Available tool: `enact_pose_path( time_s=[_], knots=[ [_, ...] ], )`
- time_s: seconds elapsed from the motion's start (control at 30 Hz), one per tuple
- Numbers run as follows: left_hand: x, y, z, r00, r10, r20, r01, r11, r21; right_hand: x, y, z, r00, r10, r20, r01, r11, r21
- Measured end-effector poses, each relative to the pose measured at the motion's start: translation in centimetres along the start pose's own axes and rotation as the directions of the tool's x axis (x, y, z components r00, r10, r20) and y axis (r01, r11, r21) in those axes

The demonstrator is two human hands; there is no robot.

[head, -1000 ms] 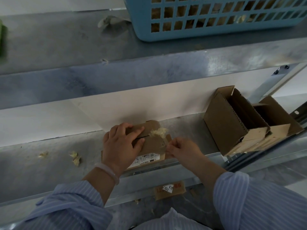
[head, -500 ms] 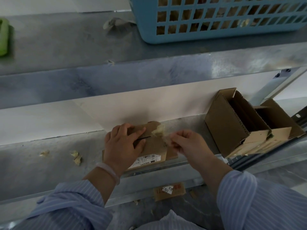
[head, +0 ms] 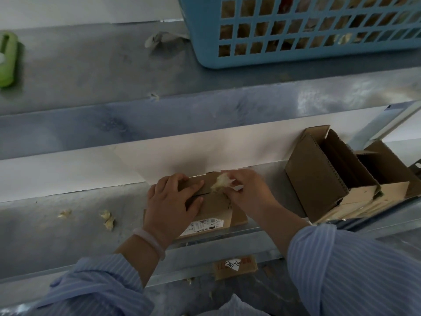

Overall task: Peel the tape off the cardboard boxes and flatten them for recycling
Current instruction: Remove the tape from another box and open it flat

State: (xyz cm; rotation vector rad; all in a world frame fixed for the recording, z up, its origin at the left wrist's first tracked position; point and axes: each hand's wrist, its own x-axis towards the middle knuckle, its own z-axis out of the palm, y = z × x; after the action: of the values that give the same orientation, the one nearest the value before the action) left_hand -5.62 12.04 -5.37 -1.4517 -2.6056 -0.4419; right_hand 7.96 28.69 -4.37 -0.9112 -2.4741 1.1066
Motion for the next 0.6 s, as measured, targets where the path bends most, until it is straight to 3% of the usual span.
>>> enact_pose_path(
  time_s=[0.13, 0.23, 0.33, 0.43, 0.6],
  knots=[
    [0.0, -0.1, 0.2, 1.000, 0.002, -0.017, -0.002, 1.000, -0.007, 0.6, 0.1, -0.2, 0.987, -0.151, 0.050, 0.157, 0.974, -0.166],
    [0.1, -0.2, 0.2, 0.999, 0.005, -0.033, -0.005, 1.000, -0.009, 0.8, 0.2, 0.0, 0.985, -0.173, 0.005, 0.172, 0.975, -0.143],
    [0.1, -0.2, 0.3, 0.999, 0.009, -0.045, -0.010, 1.000, -0.014, 0.8, 0.4, 0.4, 0.993, 0.071, -0.092, -0.059, 0.990, 0.124],
    [0.1, -0.3, 0.4, 0.999, 0.015, -0.051, -0.016, 1.000, -0.008, 0.7, 0.8, 1.1, 0.947, 0.315, -0.055, -0.258, 0.855, 0.451],
    [0.1, -0.4, 0.5, 0.998, 0.019, -0.054, -0.019, 1.000, -0.003, 0.4, 0.7, 1.6, 0.910, 0.408, -0.077, -0.303, 0.780, 0.547]
  ],
)
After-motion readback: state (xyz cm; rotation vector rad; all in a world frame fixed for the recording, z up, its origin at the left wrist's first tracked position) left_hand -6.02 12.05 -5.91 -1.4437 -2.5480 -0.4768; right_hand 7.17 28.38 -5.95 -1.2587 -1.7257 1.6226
